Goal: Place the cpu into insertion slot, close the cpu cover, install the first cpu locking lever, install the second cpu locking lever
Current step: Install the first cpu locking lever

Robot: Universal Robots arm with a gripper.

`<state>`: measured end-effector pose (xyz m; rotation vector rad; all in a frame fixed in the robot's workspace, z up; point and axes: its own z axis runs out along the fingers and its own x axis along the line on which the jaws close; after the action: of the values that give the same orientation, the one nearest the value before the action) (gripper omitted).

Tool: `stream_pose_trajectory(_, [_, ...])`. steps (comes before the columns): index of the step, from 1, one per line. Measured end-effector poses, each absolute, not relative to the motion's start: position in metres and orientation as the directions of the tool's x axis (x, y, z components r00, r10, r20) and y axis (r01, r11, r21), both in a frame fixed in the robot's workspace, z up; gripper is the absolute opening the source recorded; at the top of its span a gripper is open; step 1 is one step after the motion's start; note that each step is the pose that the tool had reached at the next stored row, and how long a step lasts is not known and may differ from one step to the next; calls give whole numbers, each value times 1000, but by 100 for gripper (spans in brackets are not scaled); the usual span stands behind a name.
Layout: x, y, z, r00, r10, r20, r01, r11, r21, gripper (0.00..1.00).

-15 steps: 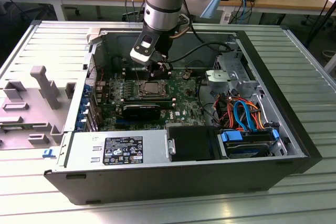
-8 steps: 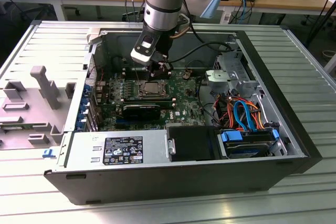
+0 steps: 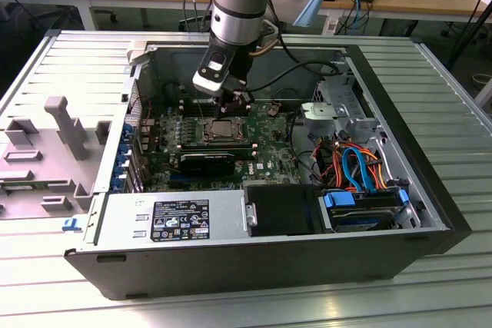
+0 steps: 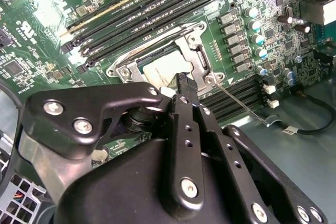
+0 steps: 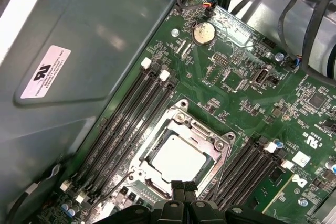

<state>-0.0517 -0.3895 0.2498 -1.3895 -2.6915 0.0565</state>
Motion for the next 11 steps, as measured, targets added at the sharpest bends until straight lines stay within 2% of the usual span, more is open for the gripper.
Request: stream_pose_trajectory(11, [-52,-389,250,-593,801,82,796,599,-84,11])
